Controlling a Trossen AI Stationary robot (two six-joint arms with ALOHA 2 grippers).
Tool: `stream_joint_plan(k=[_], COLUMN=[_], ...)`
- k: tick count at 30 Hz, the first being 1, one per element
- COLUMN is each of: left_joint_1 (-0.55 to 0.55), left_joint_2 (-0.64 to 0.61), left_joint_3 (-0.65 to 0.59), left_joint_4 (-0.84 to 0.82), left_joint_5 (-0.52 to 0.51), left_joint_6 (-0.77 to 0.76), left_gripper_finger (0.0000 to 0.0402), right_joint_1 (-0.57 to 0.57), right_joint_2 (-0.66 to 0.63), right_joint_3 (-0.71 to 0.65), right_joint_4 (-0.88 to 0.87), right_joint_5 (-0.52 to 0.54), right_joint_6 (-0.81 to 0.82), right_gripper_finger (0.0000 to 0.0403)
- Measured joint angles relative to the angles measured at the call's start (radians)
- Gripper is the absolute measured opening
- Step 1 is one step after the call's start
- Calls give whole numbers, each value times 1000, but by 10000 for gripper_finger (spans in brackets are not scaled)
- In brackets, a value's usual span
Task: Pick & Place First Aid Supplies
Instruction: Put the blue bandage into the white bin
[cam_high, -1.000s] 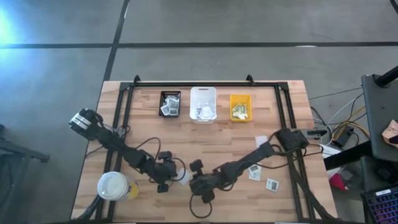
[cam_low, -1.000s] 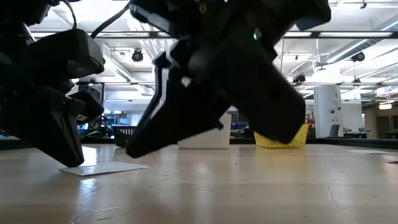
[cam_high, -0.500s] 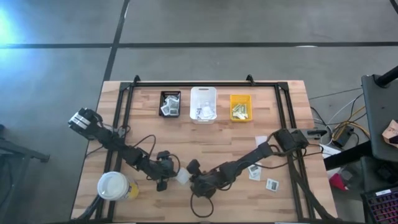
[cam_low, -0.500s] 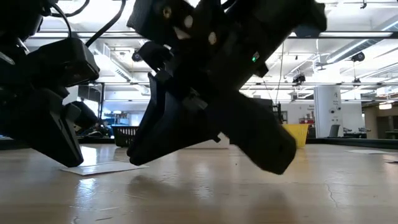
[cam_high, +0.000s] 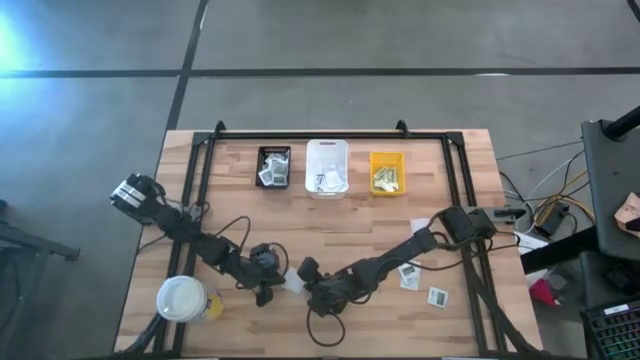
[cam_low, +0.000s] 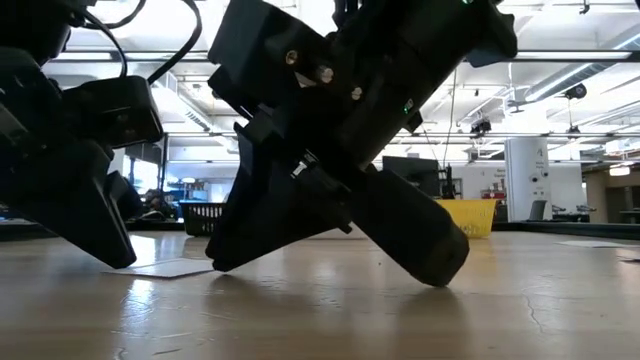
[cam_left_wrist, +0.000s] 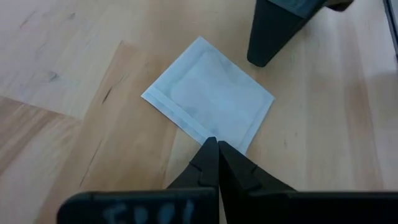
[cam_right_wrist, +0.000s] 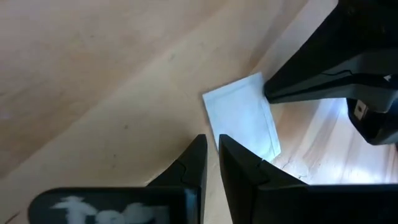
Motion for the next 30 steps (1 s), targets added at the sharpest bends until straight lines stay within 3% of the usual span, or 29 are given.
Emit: stream_joint_plan(k=[7,12,18,24,30], left_joint_1=[0,0,0,-1,-3], left_joint_2=[0,0,1,1,9], left_joint_3=[0,0,0,4,3], left_joint_4=[1,1,3,11,56], left_joint_5=[6,14,22,55,87], left_joint_6=[-16,-26,-27,-27,-25], left_gripper_finger=[0,0,0,0,0], right_joint_1=[0,4,15,24,38], right_joint_2=[0,0,0,42,65], right_joint_3=[18,51,57,57,73], right_joint_4=[21,1,-1,-3,5], right_joint_5=[8,9,4,-9,92], right_joint_6=[83,136,71,-12,-69], right_gripper_finger=[42,71,109,118,109])
